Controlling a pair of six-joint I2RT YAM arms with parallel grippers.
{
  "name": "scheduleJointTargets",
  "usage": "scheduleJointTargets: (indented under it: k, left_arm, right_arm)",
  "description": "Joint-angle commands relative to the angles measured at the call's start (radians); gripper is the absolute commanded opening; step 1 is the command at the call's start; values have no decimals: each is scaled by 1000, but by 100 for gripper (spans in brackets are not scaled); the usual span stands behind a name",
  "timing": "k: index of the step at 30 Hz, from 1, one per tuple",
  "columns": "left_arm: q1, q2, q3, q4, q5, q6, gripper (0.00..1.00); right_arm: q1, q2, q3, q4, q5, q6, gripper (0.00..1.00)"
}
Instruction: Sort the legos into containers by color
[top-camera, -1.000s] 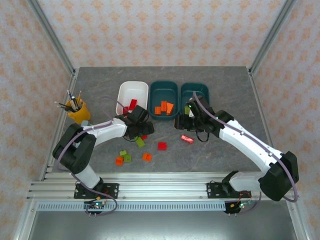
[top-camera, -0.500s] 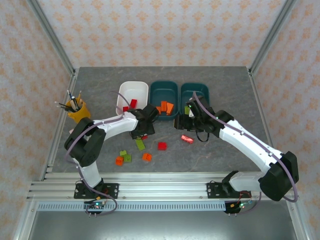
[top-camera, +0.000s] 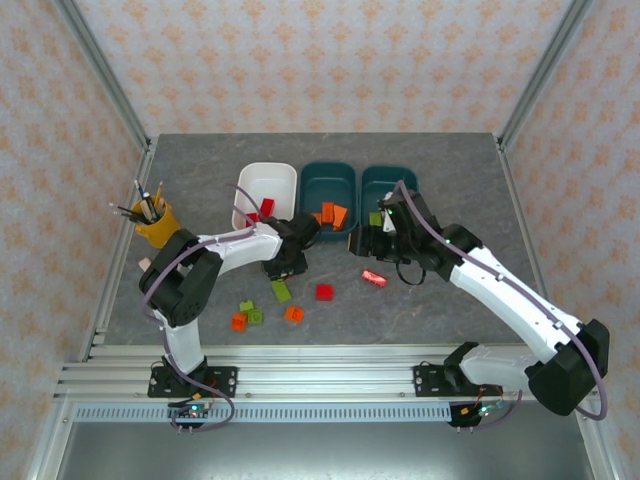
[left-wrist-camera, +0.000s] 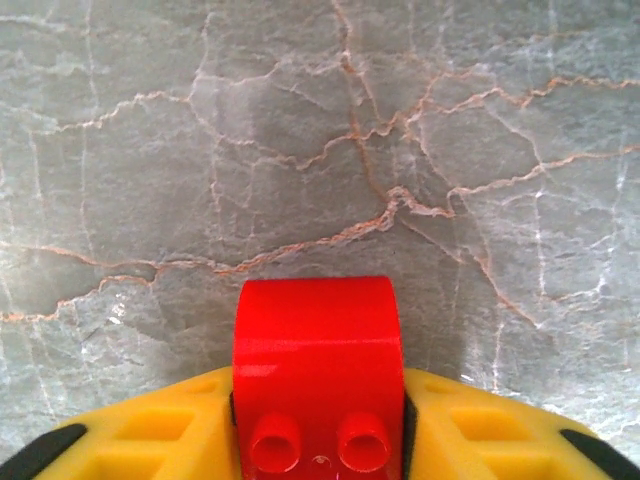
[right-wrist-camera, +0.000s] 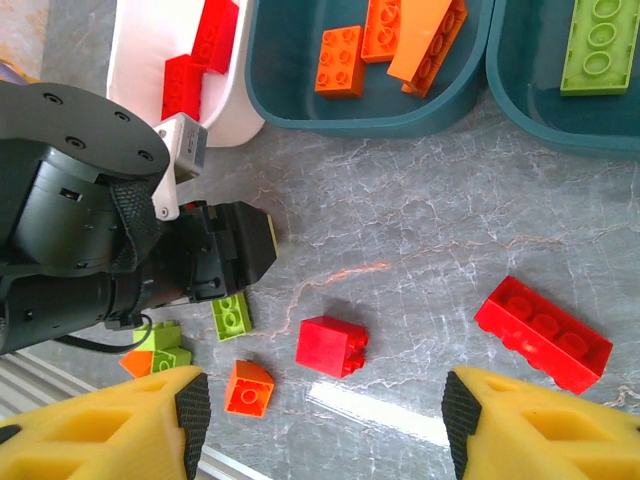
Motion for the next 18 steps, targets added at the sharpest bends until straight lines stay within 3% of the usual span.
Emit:
scheduleJointTargets:
  k: [1,11,18]
  left_arm:
    - [-4,15,8,-10,-47,-9,35]
    - [12,-199,82,-170,-93,48,31]
    - [189,-225,231,-221,49,255,29]
  right_arm:
    - [3,-20,2,17,-3,22,65]
    - [3,-52,36,19,-23,20,64]
    - [3,2,43,221,-158,152,65]
